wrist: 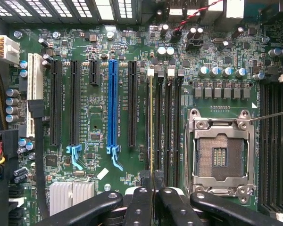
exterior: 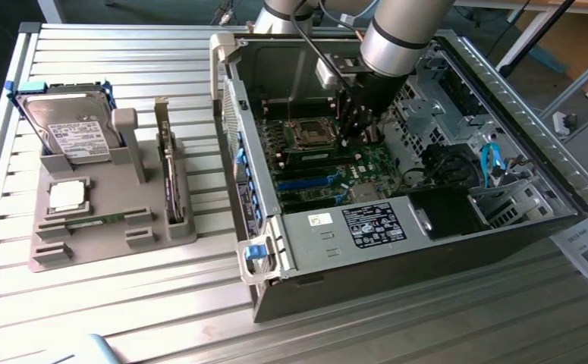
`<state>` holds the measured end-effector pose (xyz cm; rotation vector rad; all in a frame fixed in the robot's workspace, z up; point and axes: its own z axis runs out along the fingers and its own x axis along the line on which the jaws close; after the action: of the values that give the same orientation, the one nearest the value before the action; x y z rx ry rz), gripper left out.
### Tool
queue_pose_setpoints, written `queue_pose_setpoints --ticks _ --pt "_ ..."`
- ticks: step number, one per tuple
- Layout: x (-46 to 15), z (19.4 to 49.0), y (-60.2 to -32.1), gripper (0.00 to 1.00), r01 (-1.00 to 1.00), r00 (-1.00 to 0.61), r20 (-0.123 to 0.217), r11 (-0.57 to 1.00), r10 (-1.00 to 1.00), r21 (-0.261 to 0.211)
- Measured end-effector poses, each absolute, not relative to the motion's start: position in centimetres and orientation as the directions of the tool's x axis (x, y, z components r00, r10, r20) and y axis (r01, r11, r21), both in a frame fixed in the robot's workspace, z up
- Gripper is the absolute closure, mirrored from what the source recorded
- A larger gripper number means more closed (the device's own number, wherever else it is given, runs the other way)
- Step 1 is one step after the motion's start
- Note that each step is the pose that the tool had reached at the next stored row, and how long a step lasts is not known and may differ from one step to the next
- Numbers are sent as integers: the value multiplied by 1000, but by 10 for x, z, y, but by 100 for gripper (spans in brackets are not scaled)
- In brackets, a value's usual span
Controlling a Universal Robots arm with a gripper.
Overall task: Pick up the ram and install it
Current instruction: 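Insert the ram into the slot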
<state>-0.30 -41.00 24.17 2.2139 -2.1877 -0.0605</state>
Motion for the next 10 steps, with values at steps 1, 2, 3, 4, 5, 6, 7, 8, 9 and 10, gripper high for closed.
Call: queue_pose_setpoints --ticks 1,2,3,4,5,6,7,8,9,10 --pt "-3 242 -410 88 -999 12 -8 -12 -1000 48" --pt "-3 242 -410 88 -999 12 -8 -12 -1000 48" --pt "-3 242 -410 88 -999 12 -8 -12 -1000 48" --pt "-3 242 -410 88 -999 12 -8 -12 -1000 48" --pt "-3 242 -410 88 -999 12 -8 -12 -1000 48" --pt "-3 242 -410 88 -999 12 -8 -12 -1000 47" --pt "-3 242 -410 88 -999 12 -8 -12 -1000 47" --pt "-3 242 -410 88 -999 12 -8 -12 -1000 46" --pt "-4 242 -410 88 -999 12 -8 -12 -1000 43" --pt "-4 242 -410 88 -999 12 -8 -12 -1000 40"
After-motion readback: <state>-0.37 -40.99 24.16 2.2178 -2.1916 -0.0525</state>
